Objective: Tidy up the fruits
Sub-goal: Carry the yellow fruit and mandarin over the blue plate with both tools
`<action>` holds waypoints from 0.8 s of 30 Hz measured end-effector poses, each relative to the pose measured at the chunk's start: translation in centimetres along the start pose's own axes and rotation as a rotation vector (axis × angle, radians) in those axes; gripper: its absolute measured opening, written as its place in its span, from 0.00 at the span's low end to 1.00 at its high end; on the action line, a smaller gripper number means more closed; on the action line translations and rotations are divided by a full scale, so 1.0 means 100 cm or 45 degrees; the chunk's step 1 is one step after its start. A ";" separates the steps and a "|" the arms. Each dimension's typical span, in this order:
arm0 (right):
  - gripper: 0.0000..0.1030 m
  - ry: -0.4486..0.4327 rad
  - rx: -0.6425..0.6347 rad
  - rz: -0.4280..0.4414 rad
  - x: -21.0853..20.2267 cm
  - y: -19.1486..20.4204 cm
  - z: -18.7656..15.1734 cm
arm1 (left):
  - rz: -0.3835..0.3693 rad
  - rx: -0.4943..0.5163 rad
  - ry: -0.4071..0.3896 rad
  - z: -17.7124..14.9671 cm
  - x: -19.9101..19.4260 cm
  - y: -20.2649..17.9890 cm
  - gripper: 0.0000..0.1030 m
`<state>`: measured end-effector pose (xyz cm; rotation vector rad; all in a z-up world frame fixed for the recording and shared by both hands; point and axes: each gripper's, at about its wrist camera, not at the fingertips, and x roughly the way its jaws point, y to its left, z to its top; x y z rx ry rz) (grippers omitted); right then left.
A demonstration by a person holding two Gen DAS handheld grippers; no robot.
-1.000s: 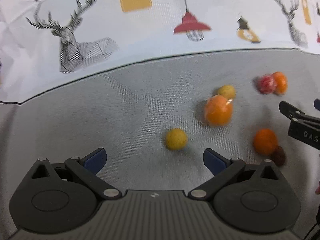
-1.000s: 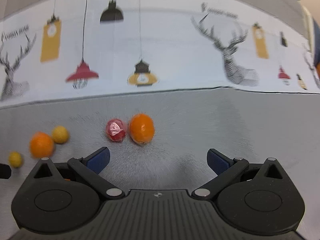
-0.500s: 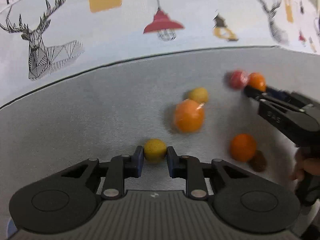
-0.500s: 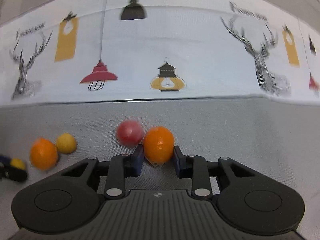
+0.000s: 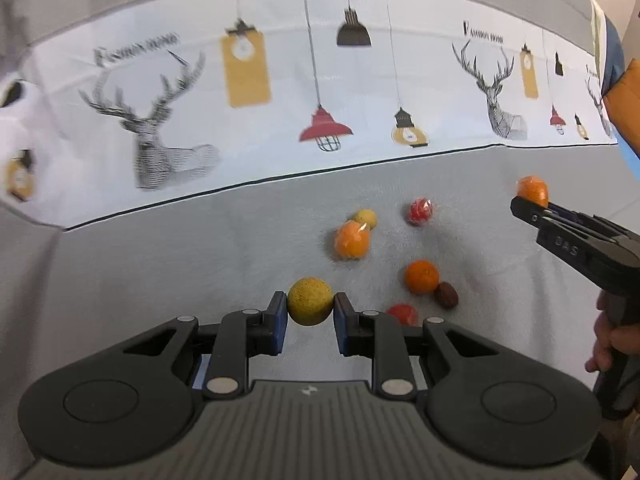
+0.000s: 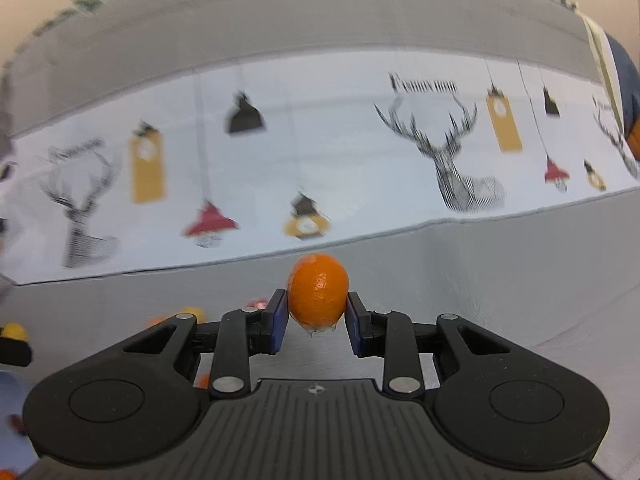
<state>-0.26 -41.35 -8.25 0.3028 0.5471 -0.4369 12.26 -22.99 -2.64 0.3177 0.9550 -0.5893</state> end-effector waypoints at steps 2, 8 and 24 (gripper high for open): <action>0.31 -0.021 -0.017 0.060 -0.028 0.016 -0.001 | 0.023 -0.009 -0.014 -0.013 -0.027 0.005 0.26; 0.31 0.013 -0.018 0.253 -0.098 0.068 -0.019 | 0.117 -0.038 -0.019 -0.064 -0.090 0.029 0.26; 0.31 0.272 -0.357 0.583 -0.215 0.196 -0.115 | 0.197 -0.196 0.046 -0.198 -0.169 0.086 0.26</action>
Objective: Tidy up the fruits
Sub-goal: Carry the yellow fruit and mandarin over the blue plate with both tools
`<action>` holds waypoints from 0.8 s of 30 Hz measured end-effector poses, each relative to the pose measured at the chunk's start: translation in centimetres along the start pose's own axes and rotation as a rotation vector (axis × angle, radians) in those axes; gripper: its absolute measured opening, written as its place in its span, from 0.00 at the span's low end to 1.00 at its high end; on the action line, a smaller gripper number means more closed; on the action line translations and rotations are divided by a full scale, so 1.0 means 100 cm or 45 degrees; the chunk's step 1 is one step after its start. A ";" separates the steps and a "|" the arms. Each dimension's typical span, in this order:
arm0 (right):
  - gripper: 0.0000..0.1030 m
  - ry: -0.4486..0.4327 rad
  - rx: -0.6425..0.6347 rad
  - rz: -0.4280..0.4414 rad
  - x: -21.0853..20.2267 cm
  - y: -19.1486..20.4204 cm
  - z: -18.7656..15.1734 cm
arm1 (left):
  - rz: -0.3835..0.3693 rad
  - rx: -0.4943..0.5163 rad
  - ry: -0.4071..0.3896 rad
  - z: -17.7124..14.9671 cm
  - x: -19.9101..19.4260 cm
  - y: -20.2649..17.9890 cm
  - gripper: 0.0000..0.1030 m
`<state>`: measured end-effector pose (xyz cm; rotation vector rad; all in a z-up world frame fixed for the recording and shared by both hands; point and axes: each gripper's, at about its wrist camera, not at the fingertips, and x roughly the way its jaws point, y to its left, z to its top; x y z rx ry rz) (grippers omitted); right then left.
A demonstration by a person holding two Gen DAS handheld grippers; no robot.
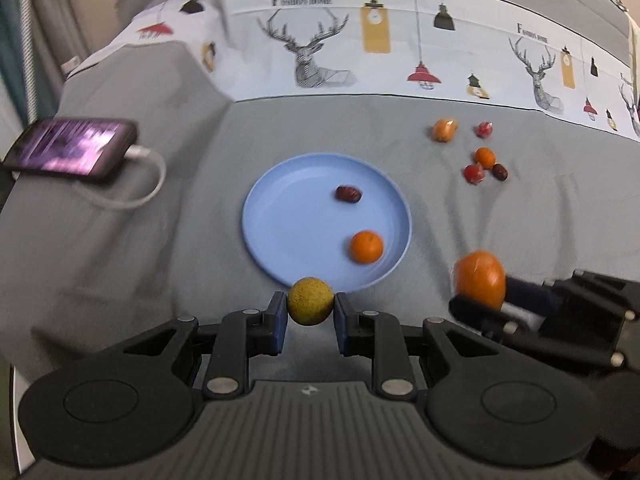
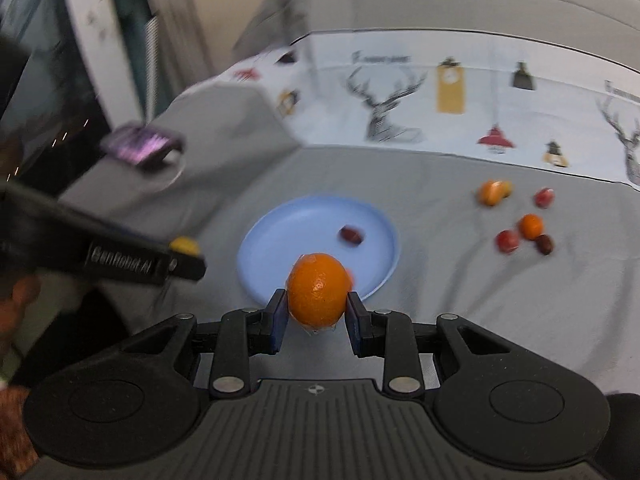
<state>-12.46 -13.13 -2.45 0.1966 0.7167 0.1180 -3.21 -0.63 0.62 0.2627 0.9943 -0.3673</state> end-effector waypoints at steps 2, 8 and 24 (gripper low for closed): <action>0.31 -0.001 -0.056 0.001 -0.002 0.011 -0.002 | 0.005 -0.016 -0.006 -0.008 -0.003 0.005 0.26; 0.31 -0.018 -0.147 -0.008 -0.010 0.024 -0.003 | -0.008 -0.062 -0.028 -0.016 -0.008 0.010 0.26; 0.31 -0.003 -0.164 -0.027 -0.008 0.028 -0.003 | -0.009 -0.108 -0.054 -0.015 -0.010 0.018 0.26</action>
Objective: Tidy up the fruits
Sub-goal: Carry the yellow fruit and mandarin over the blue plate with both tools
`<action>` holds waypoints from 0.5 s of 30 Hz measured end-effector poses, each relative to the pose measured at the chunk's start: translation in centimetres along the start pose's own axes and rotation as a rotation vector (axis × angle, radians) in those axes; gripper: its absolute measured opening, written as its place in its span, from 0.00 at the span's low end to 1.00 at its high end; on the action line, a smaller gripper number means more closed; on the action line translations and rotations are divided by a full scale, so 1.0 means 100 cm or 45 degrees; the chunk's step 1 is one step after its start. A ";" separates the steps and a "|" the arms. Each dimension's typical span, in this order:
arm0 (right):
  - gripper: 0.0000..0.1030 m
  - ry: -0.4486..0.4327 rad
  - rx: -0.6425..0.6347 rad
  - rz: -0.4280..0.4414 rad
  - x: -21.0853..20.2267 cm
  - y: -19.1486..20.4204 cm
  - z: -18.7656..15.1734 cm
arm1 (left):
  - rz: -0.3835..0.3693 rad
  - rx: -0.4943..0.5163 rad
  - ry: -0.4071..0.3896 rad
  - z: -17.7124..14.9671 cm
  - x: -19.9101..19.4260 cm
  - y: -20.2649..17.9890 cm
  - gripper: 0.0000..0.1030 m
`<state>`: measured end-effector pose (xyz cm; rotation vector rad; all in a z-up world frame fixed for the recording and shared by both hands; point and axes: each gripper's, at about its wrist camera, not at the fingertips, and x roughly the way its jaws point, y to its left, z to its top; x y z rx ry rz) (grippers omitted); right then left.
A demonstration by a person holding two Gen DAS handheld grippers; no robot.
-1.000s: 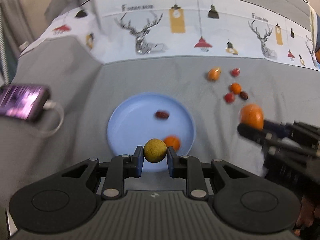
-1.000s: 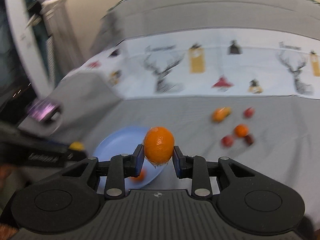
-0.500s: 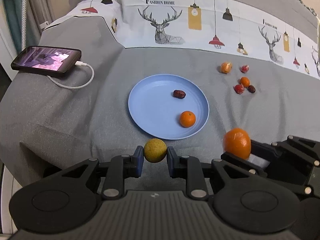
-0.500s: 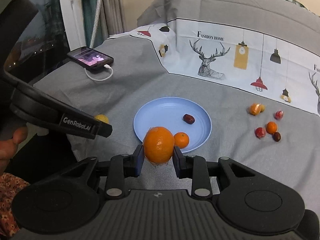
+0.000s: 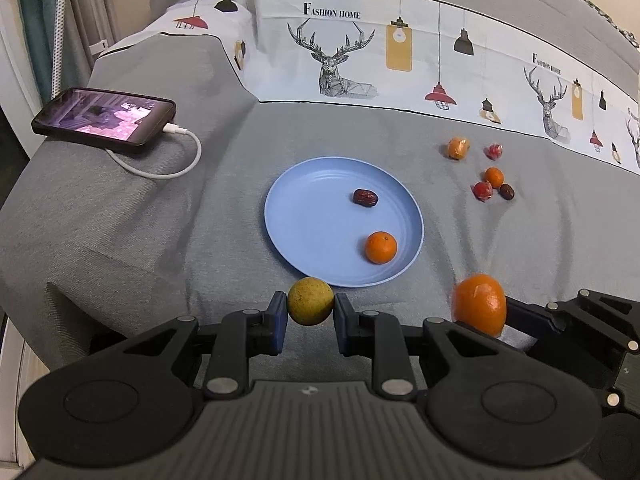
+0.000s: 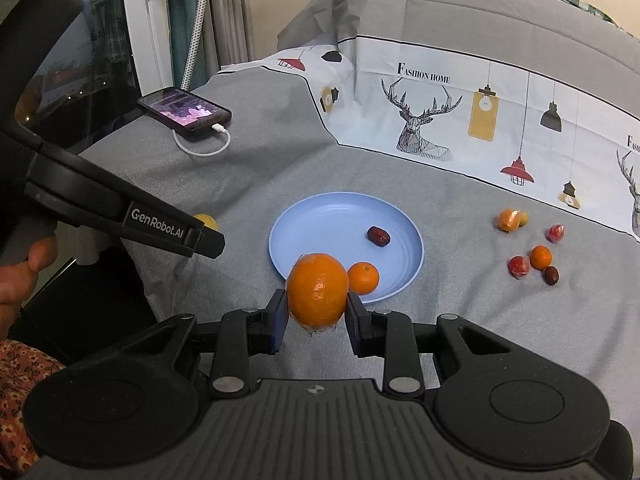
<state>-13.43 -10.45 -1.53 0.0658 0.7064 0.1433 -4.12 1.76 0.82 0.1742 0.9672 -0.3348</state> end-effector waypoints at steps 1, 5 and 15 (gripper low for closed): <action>0.31 0.001 0.000 0.000 0.000 0.000 0.000 | 0.001 0.000 0.002 0.000 0.000 0.000 0.26; 0.31 0.008 0.002 0.002 0.001 -0.001 0.000 | -0.001 0.003 0.010 0.000 0.002 0.000 0.26; 0.31 0.026 0.009 0.005 0.005 -0.002 -0.001 | -0.001 -0.006 0.028 0.000 0.008 0.002 0.26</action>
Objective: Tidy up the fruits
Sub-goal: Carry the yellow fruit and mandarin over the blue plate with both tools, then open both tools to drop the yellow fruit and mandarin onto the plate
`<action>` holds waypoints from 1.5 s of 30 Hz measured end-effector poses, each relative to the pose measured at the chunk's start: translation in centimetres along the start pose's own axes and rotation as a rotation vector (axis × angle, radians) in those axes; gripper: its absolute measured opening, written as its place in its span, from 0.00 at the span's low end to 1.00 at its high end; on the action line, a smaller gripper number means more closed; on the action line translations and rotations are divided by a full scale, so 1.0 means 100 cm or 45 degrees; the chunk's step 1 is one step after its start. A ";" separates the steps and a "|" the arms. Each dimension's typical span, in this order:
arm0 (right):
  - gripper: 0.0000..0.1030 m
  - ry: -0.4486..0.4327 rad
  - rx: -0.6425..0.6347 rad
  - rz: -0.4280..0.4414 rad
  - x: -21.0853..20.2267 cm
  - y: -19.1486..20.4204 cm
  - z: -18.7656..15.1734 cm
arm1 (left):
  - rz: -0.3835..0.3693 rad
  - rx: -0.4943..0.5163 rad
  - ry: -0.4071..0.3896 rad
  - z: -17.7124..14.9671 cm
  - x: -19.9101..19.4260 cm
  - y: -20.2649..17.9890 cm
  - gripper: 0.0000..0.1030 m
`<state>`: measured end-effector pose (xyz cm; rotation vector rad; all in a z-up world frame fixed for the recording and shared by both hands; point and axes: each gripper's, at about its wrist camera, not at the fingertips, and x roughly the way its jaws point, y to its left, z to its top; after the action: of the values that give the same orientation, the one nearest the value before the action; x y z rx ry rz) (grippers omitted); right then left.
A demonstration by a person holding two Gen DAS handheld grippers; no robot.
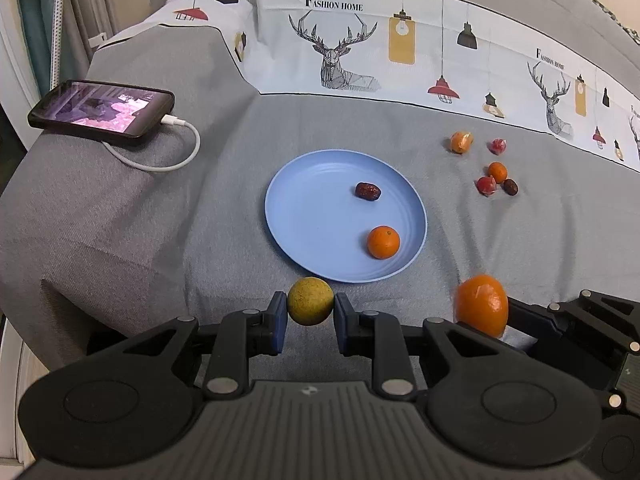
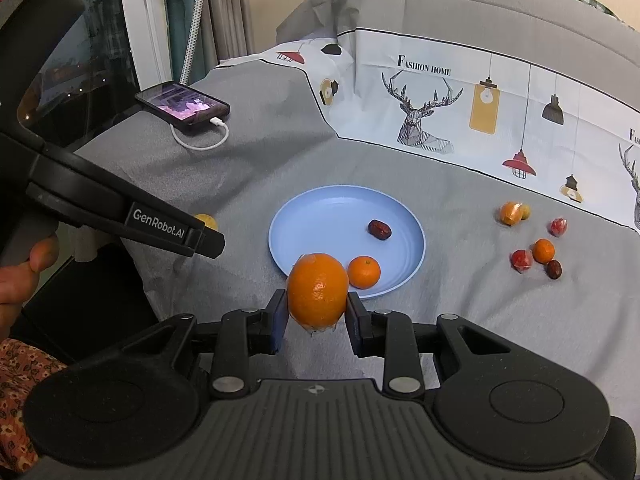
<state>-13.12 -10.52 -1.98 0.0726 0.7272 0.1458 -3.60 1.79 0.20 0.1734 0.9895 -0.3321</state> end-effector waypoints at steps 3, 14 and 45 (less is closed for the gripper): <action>0.31 0.008 0.002 0.001 0.001 0.000 -0.001 | 0.000 -0.002 0.002 0.000 0.002 0.001 0.26; 0.31 0.030 0.030 -0.018 0.013 -0.007 0.004 | 0.013 -0.009 -0.004 0.014 0.013 0.006 0.26; 0.31 0.176 0.114 -0.074 0.138 -0.056 0.033 | 0.063 0.066 0.133 0.089 0.140 -0.002 0.26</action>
<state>-0.11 -13.96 -9.21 0.1273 0.8726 0.0628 10.41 -3.70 -6.71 0.2642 1.0783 -0.3062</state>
